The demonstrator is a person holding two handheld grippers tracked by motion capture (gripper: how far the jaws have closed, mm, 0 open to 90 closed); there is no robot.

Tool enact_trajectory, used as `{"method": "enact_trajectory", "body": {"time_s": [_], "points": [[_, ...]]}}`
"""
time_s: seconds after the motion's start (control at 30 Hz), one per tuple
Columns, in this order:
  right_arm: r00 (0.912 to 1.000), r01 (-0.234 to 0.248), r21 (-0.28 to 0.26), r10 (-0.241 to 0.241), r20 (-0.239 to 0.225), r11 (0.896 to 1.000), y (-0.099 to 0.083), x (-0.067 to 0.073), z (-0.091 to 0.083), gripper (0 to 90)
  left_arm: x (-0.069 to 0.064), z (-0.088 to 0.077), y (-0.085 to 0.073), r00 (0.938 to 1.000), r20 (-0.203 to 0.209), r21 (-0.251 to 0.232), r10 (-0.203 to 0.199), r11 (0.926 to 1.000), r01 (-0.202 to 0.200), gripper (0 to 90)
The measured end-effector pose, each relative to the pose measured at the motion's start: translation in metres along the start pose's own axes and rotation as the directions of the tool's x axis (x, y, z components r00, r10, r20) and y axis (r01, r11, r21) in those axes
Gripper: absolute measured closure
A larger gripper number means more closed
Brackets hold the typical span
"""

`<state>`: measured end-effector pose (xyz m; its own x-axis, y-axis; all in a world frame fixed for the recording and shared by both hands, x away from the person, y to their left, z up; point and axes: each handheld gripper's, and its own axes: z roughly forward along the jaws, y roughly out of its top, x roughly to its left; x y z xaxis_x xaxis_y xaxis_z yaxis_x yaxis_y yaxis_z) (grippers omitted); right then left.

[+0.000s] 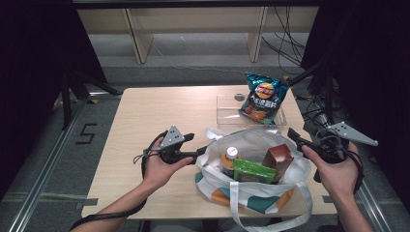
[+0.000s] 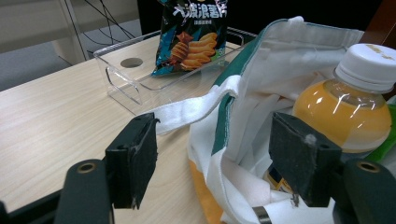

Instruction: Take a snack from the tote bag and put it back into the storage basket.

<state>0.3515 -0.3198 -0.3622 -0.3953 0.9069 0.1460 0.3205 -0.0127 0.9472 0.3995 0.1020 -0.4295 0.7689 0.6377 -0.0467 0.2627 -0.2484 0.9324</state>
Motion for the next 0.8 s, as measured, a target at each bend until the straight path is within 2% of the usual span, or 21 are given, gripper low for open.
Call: {"method": "enact_trajectory", "body": {"time_s": [0.07, 0.1, 0.17, 0.3, 0.33, 0.4, 0.43, 0.53, 0.57, 0.6, 0.63, 0.67, 0.7, 0.73, 0.8], "points": [[0.9998, -0.016, -0.006, 0.016, -0.015, 1.000, -0.002, 0.001, -0.002, 35.0, 0.000, 0.000, 0.000, 1.0000, -0.001, -0.002, -0.001, 1.0000, 0.001, 32.0], [0.9999, 0.003, -0.014, -0.003, -0.012, 1.000, -0.002, 0.000, -0.003, 34.9, -0.001, 0.000, 0.000, 1.0000, -0.001, -0.004, -0.007, 1.0000, 0.007, 32.0], [1.0000, 0.002, -0.013, -0.002, -0.006, 1.000, -0.004, 0.001, -0.005, 34.6, -0.001, 0.000, 0.000, 1.0000, -0.002, -0.002, -0.008, 1.0000, 0.008, 32.1], [0.9990, -0.028, 0.000, 0.028, -0.035, 1.000, -0.007, 0.008, -0.009, 34.1, -0.001, 0.000, 0.000, 1.0000, -0.003, -0.001, -0.006, 1.0000, 0.006, 32.0], [0.9993, -0.005, -0.005, 0.005, -0.037, 1.000, -0.008, 0.008, -0.009, 34.0, -0.001, 0.000, 0.000, 1.0000, -0.003, -0.001, -0.007, 1.0000, 0.007, 32.1], [0.9988, -0.004, -0.007, 0.004, -0.048, 1.000, -0.009, 0.013, -0.010, 33.8, -0.001, 0.000, 0.000, 1.0000, -0.002, 0.001, -0.002, 1.0000, 0.002, 32.1], [0.9985, -0.021, 0.002, 0.021, -0.051, 1.000, -0.009, 0.017, -0.011, 33.7, -0.001, 0.000, 0.000, 1.0000, -0.002, 0.001, -0.002, 1.0000, 0.002, 32.0], [0.9977, 0.006, 0.004, -0.005, -0.067, 1.000, -0.012, 0.023, -0.012, 33.5, -0.001, -0.001, 0.000, 1.0000, -0.003, -0.002, 0.000, 1.0000, 0.000, 32.0], [0.9969, -0.025, 0.021, 0.026, -0.075, 0.999, -0.015, 0.027, -0.012, 33.2, -0.001, -0.001, 0.000, 1.0000, 0.003, -0.007, -0.003, 1.0000, 0.003, 32.0], [0.9969, -0.025, 0.021, 0.026, -0.075, 0.999, -0.015, 0.027, -0.012, 33.2, -0.001, -0.001, 0.000, 1.0000, 0.003, -0.007, -0.003, 1.0000, 0.003, 32.0], [0.9968, 0.004, 0.017, -0.002, -0.080, 1.000, -0.016, 0.026, -0.012, 33.0, -0.001, -0.001, 0.000, 1.0000, 0.002, -0.005, -0.002, 1.0000, 0.002, 32.0], [0.9970, 0.000, 0.014, 0.001, -0.077, 1.000, -0.017, 0.028, -0.012, 32.9, 0.000, -0.001, 0.000, 1.0000, 0.001, -0.002, 0.009, 1.0000, -0.009, 32.0], [0.9960, 0.017, 0.010, -0.016, -0.088, 1.000, -0.018, 0.027, -0.012, 32.7, 0.000, -0.002, 0.000, 1.0000, -0.001, -0.001, 0.010, 1.0000, -0.010, 32.0], [0.9963, -0.019, 0.021, 0.021, -0.083, 1.000, -0.019, 0.031, -0.013, 32.5, 0.000, -0.002, 0.000, 1.0000, -0.002, -0.001, 0.005, 1.0000, -0.005, 32.0], [0.9960, 0.015, 0.012, -0.014, -0.089, 1.000, -0.020, 0.031, -0.013, 32.4, -0.001, -0.002, 0.000, 1.0000, -0.007, -0.002, -0.004, 1.0000, 0.004, 32.0]]}}
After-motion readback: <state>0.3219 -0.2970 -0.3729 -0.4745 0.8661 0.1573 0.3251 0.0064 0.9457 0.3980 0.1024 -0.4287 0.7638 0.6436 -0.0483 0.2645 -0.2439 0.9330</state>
